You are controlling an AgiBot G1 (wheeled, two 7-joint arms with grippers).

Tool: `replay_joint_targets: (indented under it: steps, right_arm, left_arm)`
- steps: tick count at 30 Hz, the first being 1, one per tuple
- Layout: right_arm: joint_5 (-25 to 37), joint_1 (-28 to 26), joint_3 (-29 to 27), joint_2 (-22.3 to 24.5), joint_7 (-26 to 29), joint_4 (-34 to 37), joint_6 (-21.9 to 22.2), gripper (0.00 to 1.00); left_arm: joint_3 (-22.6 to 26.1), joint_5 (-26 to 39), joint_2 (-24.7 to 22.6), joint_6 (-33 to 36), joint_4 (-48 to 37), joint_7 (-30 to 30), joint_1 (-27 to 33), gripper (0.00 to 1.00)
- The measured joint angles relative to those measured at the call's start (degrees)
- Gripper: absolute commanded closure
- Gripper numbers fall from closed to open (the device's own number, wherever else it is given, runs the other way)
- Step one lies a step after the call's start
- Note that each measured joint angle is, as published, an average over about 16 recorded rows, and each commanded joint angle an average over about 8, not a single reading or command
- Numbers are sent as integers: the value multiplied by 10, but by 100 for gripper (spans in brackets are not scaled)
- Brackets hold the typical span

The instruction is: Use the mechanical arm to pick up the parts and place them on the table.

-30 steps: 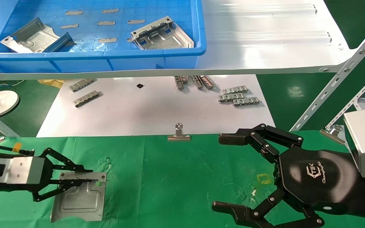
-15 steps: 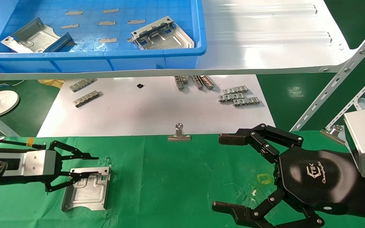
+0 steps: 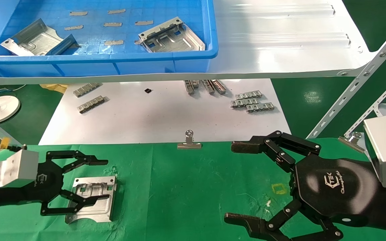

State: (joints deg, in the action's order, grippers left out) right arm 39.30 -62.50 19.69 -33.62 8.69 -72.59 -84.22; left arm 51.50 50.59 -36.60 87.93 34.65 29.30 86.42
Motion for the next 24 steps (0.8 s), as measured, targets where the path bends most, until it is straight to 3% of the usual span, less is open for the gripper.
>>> replay_joint_targets:
  steps: [14, 24]
  right_arm:
    - [0, 0, 0, 0, 0, 0, 0, 0]
    - [0, 0, 0, 0, 0, 0, 0, 0]
  left_arm:
    - [-13, -13, 1, 6, 7, -19, -11, 0]
    - [-59, -21, 3, 1, 59, -69, -42, 0]
